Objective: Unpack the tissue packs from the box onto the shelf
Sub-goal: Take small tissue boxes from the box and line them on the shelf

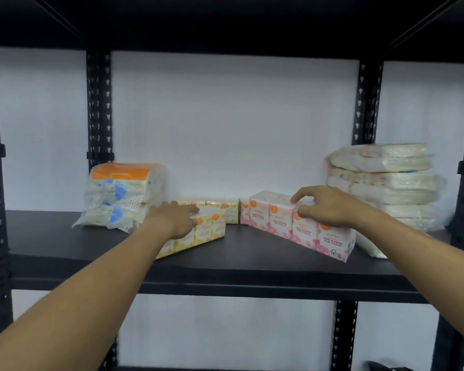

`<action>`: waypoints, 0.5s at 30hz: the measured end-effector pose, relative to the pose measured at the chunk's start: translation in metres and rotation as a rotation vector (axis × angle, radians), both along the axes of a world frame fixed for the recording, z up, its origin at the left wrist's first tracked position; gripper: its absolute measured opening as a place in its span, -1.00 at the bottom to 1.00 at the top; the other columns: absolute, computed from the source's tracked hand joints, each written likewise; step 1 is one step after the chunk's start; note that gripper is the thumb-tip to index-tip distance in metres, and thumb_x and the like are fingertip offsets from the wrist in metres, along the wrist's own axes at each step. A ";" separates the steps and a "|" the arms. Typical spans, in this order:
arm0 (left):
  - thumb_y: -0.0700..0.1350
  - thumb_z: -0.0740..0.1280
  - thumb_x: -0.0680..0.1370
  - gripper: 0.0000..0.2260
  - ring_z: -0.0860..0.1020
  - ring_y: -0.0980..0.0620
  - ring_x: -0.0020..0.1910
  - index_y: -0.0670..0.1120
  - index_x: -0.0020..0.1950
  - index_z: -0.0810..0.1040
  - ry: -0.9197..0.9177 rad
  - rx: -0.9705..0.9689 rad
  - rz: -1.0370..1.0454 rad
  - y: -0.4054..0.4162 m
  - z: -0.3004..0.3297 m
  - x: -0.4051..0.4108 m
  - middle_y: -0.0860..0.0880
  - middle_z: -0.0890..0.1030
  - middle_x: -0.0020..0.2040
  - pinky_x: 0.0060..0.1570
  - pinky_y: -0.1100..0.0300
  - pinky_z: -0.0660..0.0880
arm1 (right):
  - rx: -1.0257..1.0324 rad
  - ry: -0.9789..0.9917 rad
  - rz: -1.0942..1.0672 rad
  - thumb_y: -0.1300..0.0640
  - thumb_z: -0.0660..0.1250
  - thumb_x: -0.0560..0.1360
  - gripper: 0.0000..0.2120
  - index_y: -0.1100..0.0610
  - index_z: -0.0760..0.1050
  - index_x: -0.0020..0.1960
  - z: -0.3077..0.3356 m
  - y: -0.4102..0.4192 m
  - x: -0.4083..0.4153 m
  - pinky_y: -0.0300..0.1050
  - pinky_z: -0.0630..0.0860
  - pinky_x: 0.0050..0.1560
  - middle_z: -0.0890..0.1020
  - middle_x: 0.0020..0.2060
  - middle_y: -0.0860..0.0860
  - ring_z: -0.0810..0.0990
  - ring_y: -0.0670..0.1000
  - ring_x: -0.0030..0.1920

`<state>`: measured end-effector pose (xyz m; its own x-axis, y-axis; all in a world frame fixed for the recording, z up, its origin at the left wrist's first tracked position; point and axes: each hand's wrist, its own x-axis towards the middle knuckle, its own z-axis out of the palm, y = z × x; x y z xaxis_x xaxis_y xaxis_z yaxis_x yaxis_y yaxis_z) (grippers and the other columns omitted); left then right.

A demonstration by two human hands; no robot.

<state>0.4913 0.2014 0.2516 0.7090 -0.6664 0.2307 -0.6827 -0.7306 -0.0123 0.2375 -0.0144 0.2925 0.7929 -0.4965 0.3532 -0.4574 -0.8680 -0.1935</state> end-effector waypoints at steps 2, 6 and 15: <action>0.22 0.01 0.64 -0.56 0.29 -0.19 0.43 0.26 0.54 0.13 -0.009 0.025 0.012 -0.003 -0.002 0.002 -0.12 0.24 0.51 0.35 -0.13 0.25 | -0.007 0.011 -0.002 -0.06 0.27 0.53 -0.78 -0.23 0.48 0.16 -0.001 -0.006 0.008 -0.08 0.58 -0.11 0.60 -0.07 -0.14 0.62 -0.12 -0.38; 0.24 0.01 0.63 -0.54 0.24 -0.19 0.46 0.26 0.54 0.12 0.003 0.028 0.011 -0.002 -0.003 0.004 -0.11 0.21 0.53 0.36 -0.12 0.22 | 0.018 0.045 0.016 -0.01 0.28 0.54 -0.75 -0.19 0.49 0.20 -0.006 -0.016 0.027 -0.13 0.55 -0.17 0.54 0.04 -0.10 0.65 -0.05 -0.33; 0.24 -0.01 0.64 -0.55 0.23 -0.18 0.46 0.28 0.54 0.09 -0.046 0.032 0.024 -0.003 -0.008 0.005 -0.10 0.21 0.53 0.38 -0.14 0.19 | 0.144 0.091 0.097 0.07 0.31 0.53 -0.71 -0.20 0.50 0.21 -0.012 -0.047 0.070 -0.24 0.52 -0.32 0.56 0.08 -0.01 0.58 -0.07 -0.38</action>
